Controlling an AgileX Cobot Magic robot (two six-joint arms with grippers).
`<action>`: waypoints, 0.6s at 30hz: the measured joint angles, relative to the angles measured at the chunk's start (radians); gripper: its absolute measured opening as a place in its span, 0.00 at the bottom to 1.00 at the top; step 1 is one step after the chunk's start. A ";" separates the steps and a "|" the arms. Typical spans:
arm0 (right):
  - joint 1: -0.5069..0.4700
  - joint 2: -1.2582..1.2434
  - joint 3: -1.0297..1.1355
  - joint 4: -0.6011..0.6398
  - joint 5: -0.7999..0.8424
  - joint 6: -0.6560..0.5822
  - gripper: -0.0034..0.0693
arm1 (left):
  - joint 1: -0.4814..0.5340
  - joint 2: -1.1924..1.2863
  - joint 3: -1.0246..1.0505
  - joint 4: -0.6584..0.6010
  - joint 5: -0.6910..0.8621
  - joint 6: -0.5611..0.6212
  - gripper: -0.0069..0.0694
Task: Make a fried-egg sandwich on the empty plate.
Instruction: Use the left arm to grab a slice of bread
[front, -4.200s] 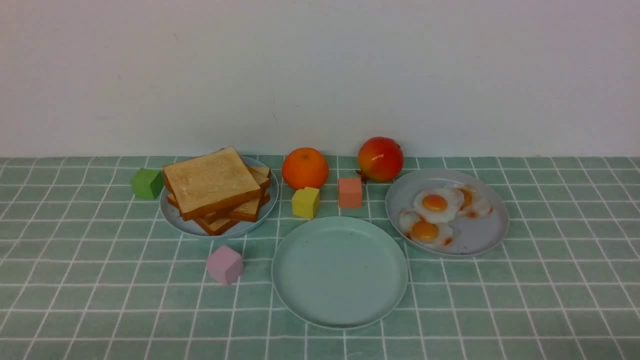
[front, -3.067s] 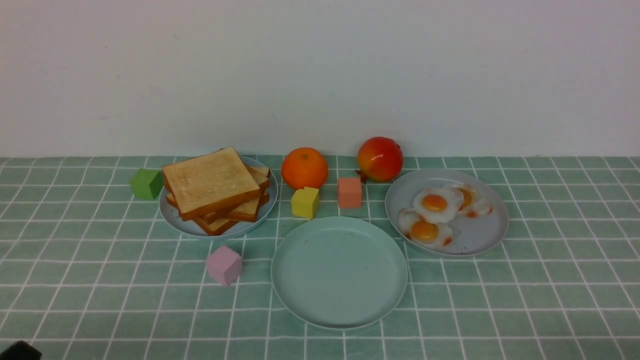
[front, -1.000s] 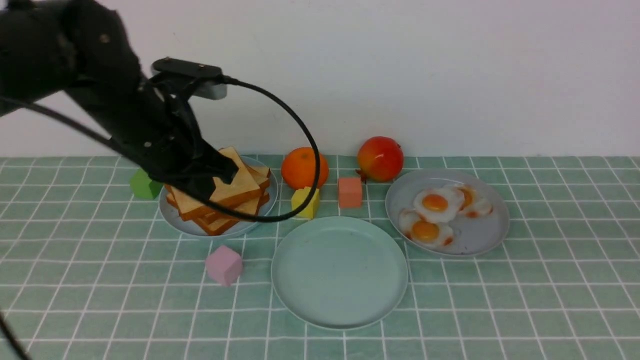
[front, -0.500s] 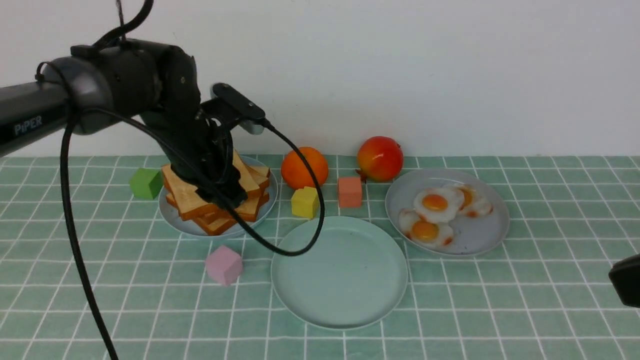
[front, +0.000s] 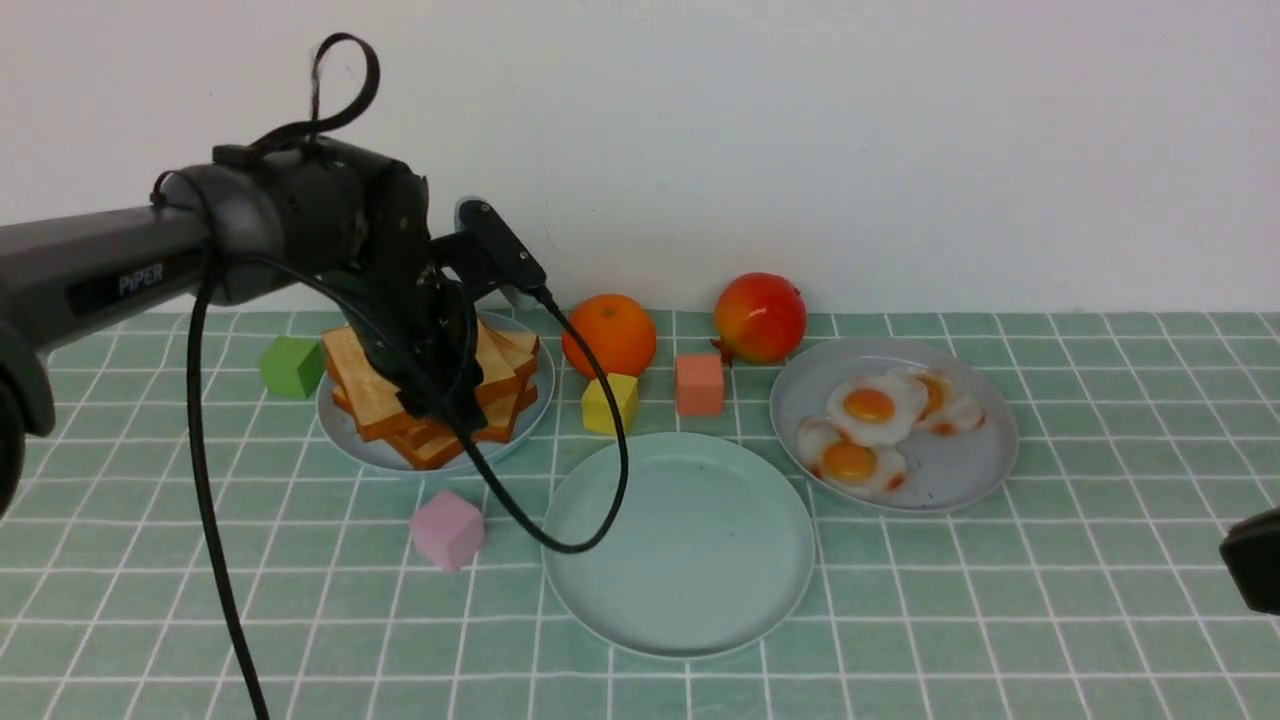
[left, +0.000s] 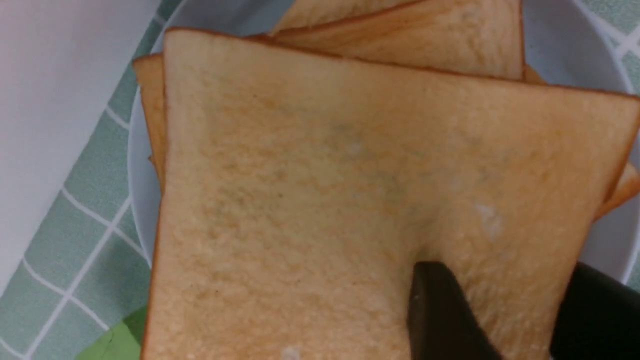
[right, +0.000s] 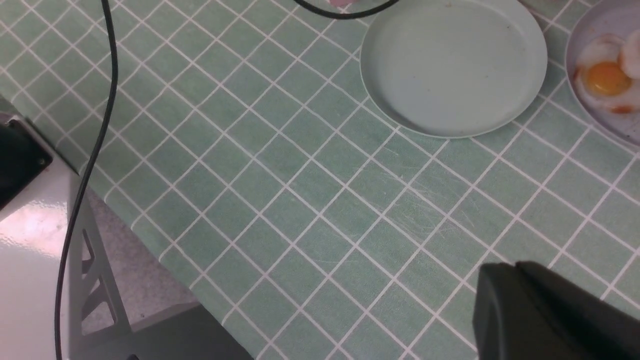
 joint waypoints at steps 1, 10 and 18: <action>0.000 0.000 0.000 0.001 0.000 0.000 0.10 | 0.000 0.001 -0.001 0.002 -0.001 -0.011 0.41; 0.000 0.000 0.000 0.012 0.000 0.000 0.12 | -0.002 -0.017 -0.005 0.008 0.017 -0.044 0.30; 0.000 0.000 0.000 0.012 0.000 0.000 0.13 | -0.001 -0.121 0.001 0.011 0.058 -0.046 0.19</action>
